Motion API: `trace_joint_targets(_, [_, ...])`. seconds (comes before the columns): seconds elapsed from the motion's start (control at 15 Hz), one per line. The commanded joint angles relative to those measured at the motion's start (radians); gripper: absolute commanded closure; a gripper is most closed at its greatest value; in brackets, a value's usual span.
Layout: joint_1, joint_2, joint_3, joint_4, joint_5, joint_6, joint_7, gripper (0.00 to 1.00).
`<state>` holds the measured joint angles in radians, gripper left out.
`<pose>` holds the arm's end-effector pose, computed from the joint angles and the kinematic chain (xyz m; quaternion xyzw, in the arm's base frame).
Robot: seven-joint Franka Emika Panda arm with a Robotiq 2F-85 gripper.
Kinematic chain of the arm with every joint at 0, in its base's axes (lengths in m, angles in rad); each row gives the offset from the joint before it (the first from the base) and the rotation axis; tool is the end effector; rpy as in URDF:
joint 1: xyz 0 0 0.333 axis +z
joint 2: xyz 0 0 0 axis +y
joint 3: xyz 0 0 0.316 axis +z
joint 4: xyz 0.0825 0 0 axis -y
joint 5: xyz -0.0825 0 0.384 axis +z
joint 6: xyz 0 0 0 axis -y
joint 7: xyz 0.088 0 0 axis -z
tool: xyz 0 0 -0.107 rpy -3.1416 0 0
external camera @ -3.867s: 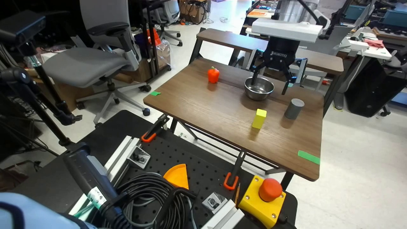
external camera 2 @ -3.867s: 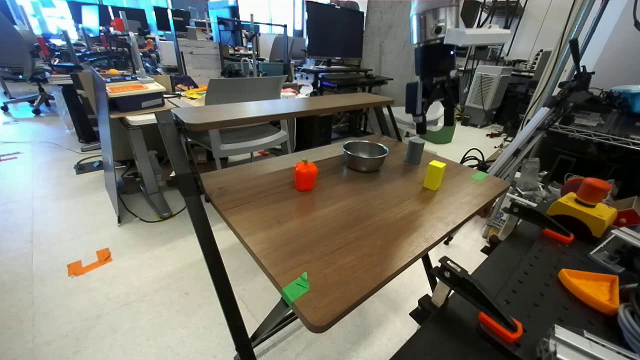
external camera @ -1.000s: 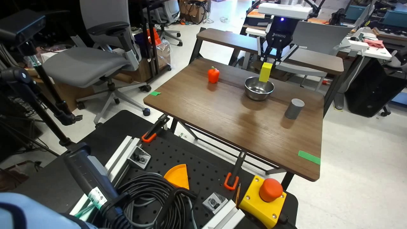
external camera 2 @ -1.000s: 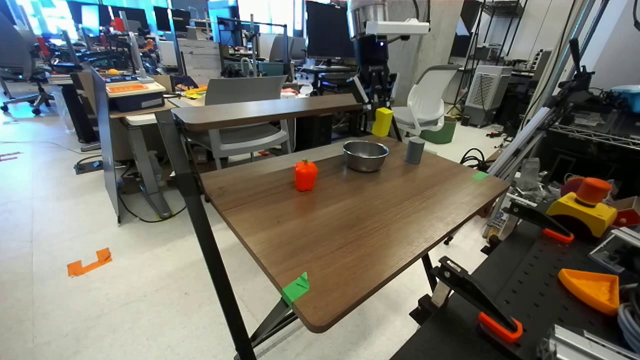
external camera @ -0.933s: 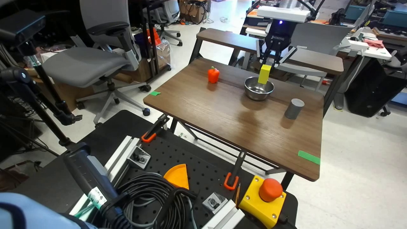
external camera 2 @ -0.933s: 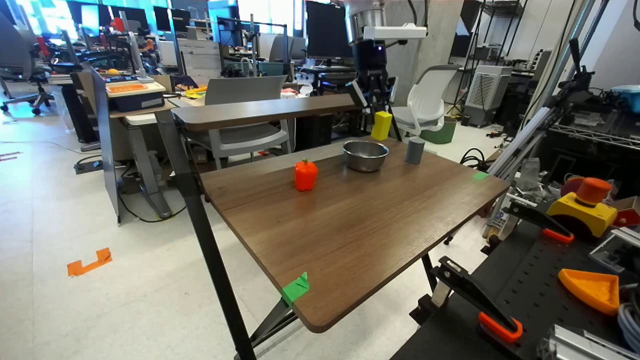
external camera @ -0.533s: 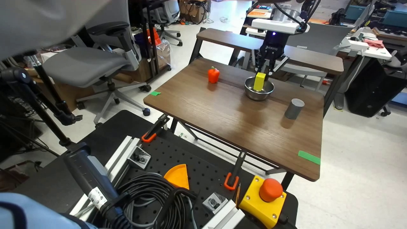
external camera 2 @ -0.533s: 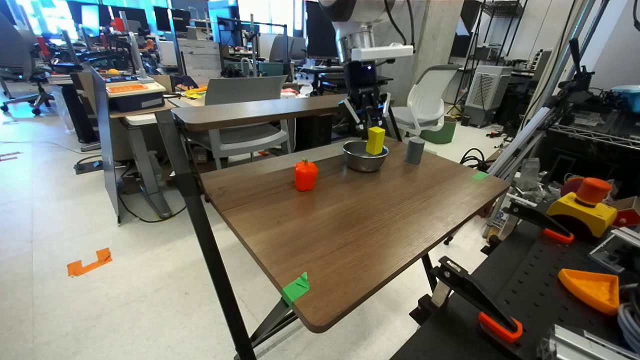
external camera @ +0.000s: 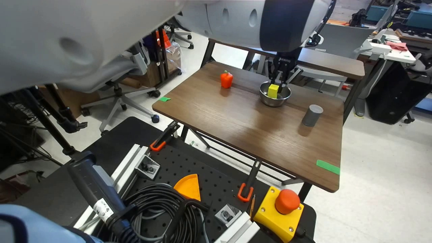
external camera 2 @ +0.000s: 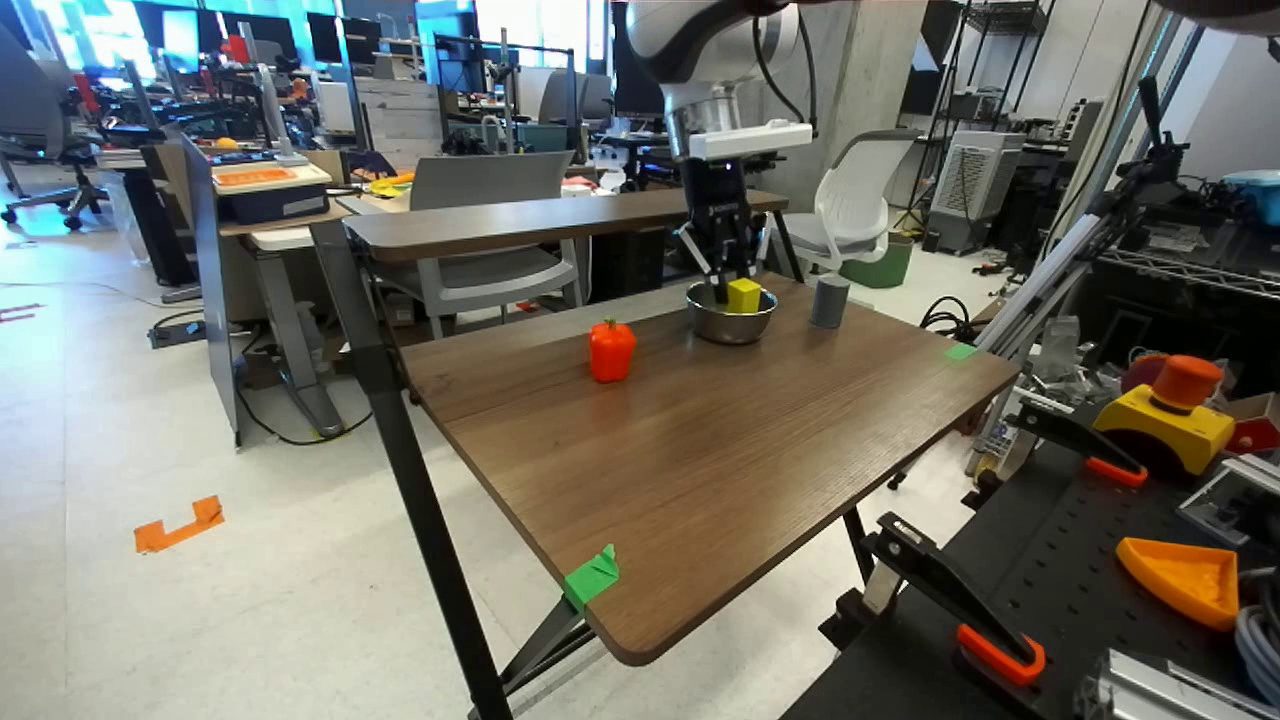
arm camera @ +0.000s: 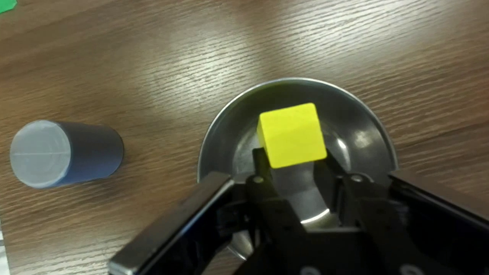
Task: Pick up the yellow object from the table and pot it in the put
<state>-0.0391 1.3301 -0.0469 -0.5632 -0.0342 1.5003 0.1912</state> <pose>0.7557 -0.0501 0.1528 0.9726 -0.1203 -0.1918 0.0529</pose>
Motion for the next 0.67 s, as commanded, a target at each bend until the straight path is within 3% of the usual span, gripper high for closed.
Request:
trace_joint_targets(0.0, [0.005,0.047,-0.006,0.076,-0.001,-0.026,0.037,0.91])
trace_joint_targets(0.27, [0.003,0.044,-0.003,0.078,0.0,-0.021,0.039,0.91])
trace_joint_targets(0.33, [0.002,0.041,-0.003,0.079,0.0,-0.016,0.04,0.83])
trace_joint_targets(0.4, [0.001,0.037,-0.002,0.079,0.001,-0.014,0.038,0.41])
trace_joint_targets(0.47, [-0.001,0.032,-0.001,0.079,0.002,-0.013,0.035,0.4])
trace_joint_targets(0.6, [-0.003,0.022,0.001,0.083,0.003,-0.008,0.029,0.27])
